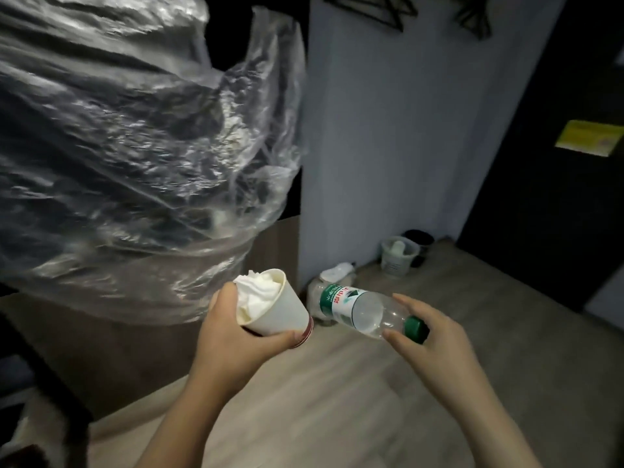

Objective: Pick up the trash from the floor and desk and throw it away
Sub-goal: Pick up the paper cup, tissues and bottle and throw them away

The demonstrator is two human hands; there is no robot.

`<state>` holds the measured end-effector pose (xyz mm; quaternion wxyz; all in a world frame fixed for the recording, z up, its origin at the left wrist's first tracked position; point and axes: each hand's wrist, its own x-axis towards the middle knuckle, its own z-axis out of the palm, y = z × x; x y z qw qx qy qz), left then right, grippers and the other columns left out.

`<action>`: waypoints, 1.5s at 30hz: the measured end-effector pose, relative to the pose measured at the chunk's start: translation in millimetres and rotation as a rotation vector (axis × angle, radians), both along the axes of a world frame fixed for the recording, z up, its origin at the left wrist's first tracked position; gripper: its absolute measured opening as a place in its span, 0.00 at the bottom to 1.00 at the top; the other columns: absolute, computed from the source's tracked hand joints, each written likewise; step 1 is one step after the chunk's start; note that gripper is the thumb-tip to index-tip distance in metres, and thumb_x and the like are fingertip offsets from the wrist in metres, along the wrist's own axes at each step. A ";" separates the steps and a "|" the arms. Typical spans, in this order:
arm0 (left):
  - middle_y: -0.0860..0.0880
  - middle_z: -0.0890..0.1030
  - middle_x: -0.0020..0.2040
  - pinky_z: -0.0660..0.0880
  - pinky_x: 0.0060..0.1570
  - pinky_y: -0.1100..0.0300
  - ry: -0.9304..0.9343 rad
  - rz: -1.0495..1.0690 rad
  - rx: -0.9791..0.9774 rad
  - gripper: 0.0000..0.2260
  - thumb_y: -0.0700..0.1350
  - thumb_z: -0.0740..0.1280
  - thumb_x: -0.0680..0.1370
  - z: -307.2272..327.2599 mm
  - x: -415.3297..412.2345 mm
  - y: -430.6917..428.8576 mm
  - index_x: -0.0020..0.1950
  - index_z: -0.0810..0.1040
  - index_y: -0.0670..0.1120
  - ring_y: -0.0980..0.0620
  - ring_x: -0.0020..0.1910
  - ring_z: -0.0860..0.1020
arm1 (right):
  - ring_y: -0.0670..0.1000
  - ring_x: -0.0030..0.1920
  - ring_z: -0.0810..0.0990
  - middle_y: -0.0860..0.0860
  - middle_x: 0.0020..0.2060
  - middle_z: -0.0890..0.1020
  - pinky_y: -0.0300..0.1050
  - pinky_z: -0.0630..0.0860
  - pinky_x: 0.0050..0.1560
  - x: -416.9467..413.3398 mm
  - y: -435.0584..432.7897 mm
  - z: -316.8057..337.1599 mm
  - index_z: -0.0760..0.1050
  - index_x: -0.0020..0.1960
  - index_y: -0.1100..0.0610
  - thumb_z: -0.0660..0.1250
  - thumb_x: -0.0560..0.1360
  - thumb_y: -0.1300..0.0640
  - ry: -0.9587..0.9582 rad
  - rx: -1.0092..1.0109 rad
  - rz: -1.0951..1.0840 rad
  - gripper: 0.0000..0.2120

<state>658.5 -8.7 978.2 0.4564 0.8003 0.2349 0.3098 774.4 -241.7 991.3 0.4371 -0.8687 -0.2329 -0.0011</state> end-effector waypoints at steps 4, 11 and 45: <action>0.57 0.75 0.51 0.70 0.37 0.65 0.011 -0.161 0.010 0.33 0.63 0.76 0.46 -9.4 83.7 -22.1 0.47 0.71 0.57 0.63 0.47 0.75 | 0.40 0.56 0.76 0.44 0.58 0.79 0.29 0.67 0.52 47.1 -37.8 -14.2 0.76 0.65 0.47 0.74 0.69 0.57 0.031 0.028 -0.180 0.25; 0.58 0.73 0.49 0.69 0.33 0.75 0.029 -0.368 0.018 0.31 0.63 0.75 0.46 -16.9 221.0 -13.5 0.45 0.70 0.58 0.72 0.46 0.71 | 0.33 0.49 0.75 0.41 0.54 0.79 0.23 0.67 0.44 129.3 -46.4 -20.0 0.75 0.64 0.43 0.73 0.69 0.53 -0.014 -0.005 -0.438 0.25; 0.50 0.78 0.51 0.78 0.45 0.50 0.220 -0.501 -0.074 0.35 0.59 0.78 0.48 -71.8 819.1 -33.9 0.52 0.73 0.54 0.49 0.48 0.79 | 0.45 0.50 0.77 0.49 0.56 0.80 0.36 0.70 0.51 698.4 -73.3 -57.1 0.74 0.66 0.51 0.73 0.71 0.55 0.151 -0.066 -0.553 0.24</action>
